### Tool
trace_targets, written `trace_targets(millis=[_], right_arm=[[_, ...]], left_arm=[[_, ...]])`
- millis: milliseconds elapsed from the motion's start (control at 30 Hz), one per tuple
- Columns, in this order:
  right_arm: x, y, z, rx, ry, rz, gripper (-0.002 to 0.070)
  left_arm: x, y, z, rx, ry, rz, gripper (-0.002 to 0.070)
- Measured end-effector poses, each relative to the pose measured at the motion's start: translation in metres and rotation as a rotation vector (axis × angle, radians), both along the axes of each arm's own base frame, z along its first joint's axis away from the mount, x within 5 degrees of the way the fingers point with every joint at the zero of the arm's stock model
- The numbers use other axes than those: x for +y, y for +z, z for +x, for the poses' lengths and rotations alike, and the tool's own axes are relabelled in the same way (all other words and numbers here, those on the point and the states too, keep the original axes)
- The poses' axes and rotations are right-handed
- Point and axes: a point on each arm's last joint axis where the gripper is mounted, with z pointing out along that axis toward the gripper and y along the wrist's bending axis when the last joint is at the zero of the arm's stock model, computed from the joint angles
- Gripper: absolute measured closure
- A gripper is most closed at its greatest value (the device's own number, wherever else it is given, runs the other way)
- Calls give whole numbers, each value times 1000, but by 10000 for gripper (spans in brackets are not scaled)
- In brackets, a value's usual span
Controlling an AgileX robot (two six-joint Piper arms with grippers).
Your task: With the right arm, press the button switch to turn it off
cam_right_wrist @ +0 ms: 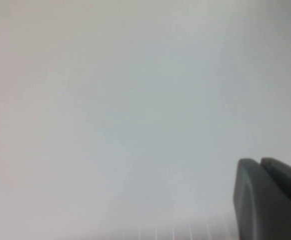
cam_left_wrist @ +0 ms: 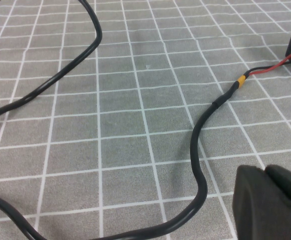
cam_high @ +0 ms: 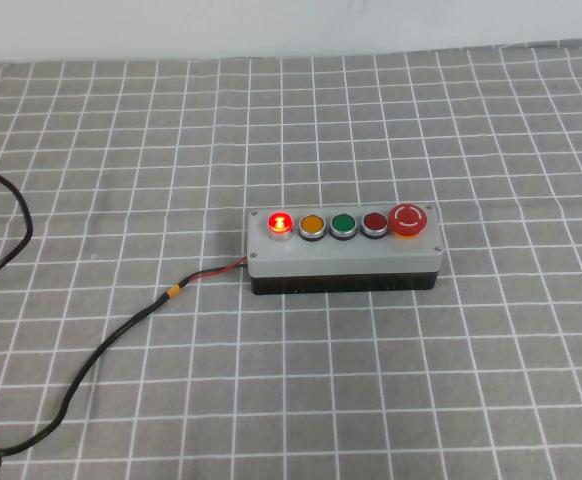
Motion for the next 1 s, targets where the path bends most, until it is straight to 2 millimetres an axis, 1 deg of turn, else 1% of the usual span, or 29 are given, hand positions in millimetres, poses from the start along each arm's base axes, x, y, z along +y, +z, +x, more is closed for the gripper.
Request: trace_targets(millis=[67, 167, 200, 267, 433, 567, 667, 767, 867, 1000], right_arm=[[2, 1, 22, 202, 20, 2, 692], [4, -7, 57, 466, 39, -76, 692], [4, -10, 66, 512, 48, -107, 692], [8, -16, 84, 584, 88, -111, 692], [26, -20, 119, 627, 300, -19, 692], [45, -21, 144, 646, 545, -138, 692], [55, -19, 165, 670, 696, -172, 692], [59, -19, 188, 715, 771, -175, 692], [60, -19, 212, 764, 793, -143, 692], [70, -20, 233, 831, 795, -148, 692]], left_arm=[[0, 0, 0, 0, 0, 0, 678], [0, 0, 0, 0, 0, 0, 678], [0, 0, 0, 0, 0, 0, 678], [0, 0, 0, 0, 0, 0, 678], [0, 0, 0, 0, 0, 0, 678], [0, 0, 0, 0, 0, 0, 678], [0, 0, 0, 0, 0, 0, 678], [0, 0, 0, 0, 0, 0, 678], [0, 0, 0, 0, 0, 0, 678], [0, 0, 0, 0, 0, 0, 678]])
